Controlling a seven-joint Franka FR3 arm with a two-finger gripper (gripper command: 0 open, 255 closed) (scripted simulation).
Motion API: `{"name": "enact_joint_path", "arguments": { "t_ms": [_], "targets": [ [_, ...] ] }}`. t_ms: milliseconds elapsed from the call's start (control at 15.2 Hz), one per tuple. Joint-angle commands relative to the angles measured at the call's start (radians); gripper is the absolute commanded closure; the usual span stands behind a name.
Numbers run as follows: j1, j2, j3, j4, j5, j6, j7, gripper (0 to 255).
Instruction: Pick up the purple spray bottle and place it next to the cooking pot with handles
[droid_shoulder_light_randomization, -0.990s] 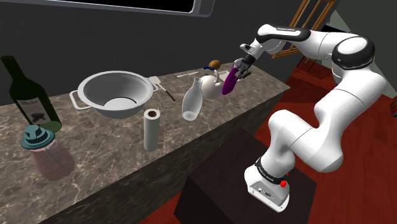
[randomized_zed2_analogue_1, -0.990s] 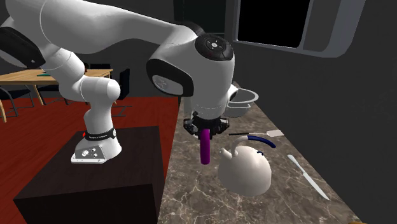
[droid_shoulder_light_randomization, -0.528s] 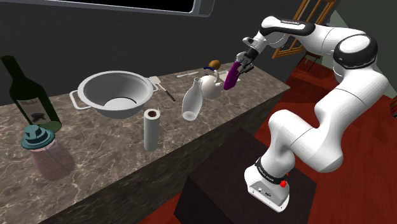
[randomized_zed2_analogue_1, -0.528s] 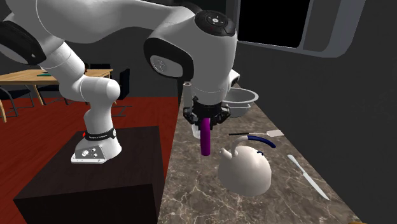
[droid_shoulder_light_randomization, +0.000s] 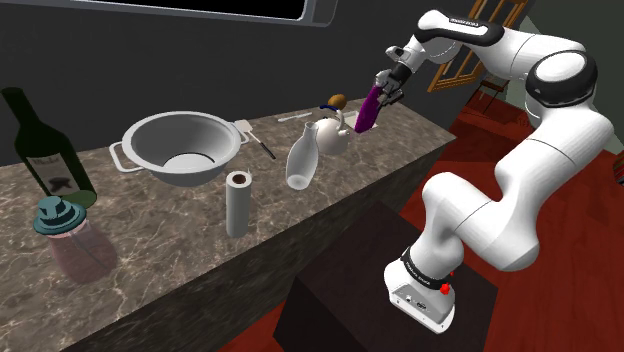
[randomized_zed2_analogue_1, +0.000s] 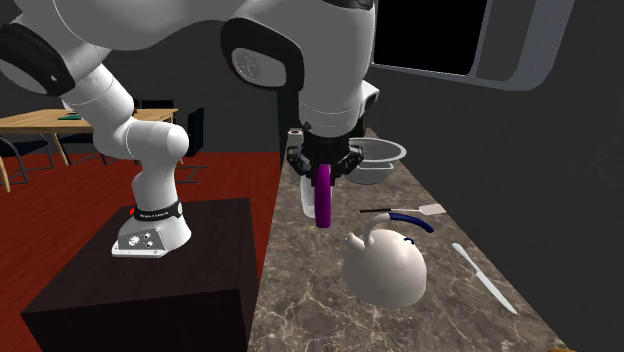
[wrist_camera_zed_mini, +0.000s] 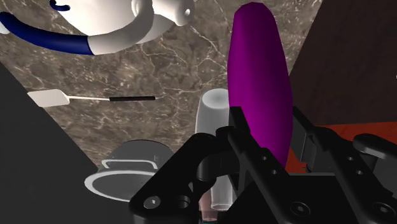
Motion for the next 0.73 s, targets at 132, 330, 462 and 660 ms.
{"name": "enact_joint_path", "arguments": {
  "t_ms": [132, 330, 462, 660],
  "targets": [
    [0.004, 0.010, 0.012, 0.043, 0.012, -0.044, 0.010, 255],
    [0.009, 0.017, 0.019, 0.079, 0.020, -0.079, 0.018, 255],
    [0.014, 0.021, 0.023, 0.104, 0.025, -0.103, 0.024, 255],
    [0.025, 0.026, 0.026, 0.145, 0.031, -0.139, 0.034, 255]
  ]
}}
